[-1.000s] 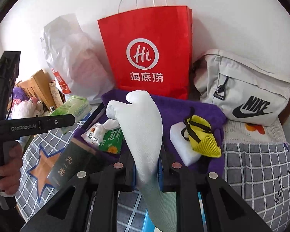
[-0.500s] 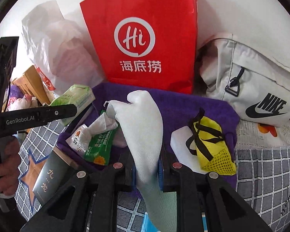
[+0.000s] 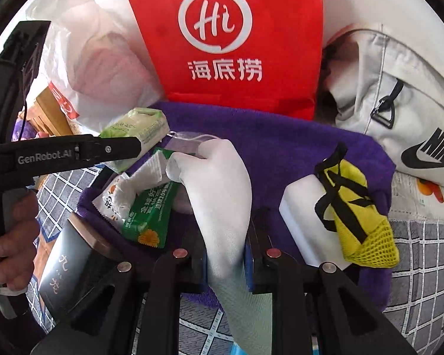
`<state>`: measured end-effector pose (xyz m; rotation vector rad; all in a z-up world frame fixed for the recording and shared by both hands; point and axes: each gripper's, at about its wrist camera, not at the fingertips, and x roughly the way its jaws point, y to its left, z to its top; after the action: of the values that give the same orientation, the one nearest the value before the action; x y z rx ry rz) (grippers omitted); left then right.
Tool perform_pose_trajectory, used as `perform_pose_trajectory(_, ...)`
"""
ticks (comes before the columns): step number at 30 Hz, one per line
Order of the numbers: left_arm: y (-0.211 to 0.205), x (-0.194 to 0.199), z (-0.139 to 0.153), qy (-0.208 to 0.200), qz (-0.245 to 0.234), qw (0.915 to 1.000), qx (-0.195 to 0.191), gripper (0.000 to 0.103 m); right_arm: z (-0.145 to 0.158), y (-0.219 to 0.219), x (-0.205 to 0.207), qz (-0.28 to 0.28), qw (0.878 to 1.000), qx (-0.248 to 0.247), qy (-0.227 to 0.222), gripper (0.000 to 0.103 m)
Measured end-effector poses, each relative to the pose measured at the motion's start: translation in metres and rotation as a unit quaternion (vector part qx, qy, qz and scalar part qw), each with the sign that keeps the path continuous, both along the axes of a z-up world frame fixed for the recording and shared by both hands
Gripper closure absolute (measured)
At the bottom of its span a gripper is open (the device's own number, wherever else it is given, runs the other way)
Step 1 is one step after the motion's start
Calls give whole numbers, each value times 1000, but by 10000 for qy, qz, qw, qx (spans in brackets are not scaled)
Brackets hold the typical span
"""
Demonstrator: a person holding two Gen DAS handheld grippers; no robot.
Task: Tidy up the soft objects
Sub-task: 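Open both grippers to drop the tea packet and glove onto the towel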
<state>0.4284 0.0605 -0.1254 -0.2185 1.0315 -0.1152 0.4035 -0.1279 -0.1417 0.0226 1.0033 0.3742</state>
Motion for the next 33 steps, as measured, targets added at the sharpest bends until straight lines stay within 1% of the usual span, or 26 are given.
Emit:
perform_pose_trajectory(3, 1, 2, -5, 66, -44, 9999, -89, 54, -5, 0, 3, -30, 10000, -14, 50, 83)
perform_pose_trajectory(5, 1, 4, -10, 210, -102, 9995, -229, 54, -9, 0, 6, -68, 9999, -16, 106, 83)
perform_pose_trajectory(10, -3, 6, -15, 262, -161, 9992, -248, 54, -12, -4, 13, -153, 9996, 137, 187, 82)
perform_pose_trajectory(11, -4, 6, -16, 261, -179, 9992, -256, 54, -14, -6, 15, -177, 9995, 152, 190, 81)
perform_pose_trajectory(13, -6, 6, -17, 268, -225, 9991, -242, 54, -14, -7, 16, -178, 9994, 218, 192, 76)
perform_pose_trajectory(14, -7, 7, -18, 280, -225, 9990, -247, 54, -13, -8, 16, -188, 9993, 279, 174, 72)
perform_pose_trajectory(15, -7, 7, -18, 293, -224, 9990, -257, 54, -12, -9, 16, -196, 9992, 306, 151, 63)
perform_pose_trajectory(16, -7, 7, -19, 304, -236, 9989, -268, 54, -11, -10, 16, -206, 9992, 329, 116, 57)
perform_pose_trajectory(17, -8, 8, -20, 314, -245, 9988, -286, 54, -8, -12, 15, -223, 9991, 353, 43, 48)
perform_pose_trajectory(18, -8, 8, -20, 324, -247, 9987, -295, 54, -6, -13, 14, -237, 9991, 357, -9, 45)
perform_pose_trajectory(23, -9, 9, -23, 387, -253, 9984, -319, 54, 7, -19, 6, -285, 9989, 320, -179, 45)
perform_pose_trajectory(29, -21, 11, -27, 477, -421, 9975, -312, 53, 23, -31, 3, -436, 9982, 270, -325, 44)
perform_pose_trajectory(32, -32, 14, -30, 568, -539, 9966, -266, 49, 29, -38, 0, -528, 9976, 260, -352, 44)
perform_pose_trajectory(33, -34, 13, -29, 574, -576, 9964, -236, 44, 30, -39, -1, -521, 9977, 254, -360, 44)
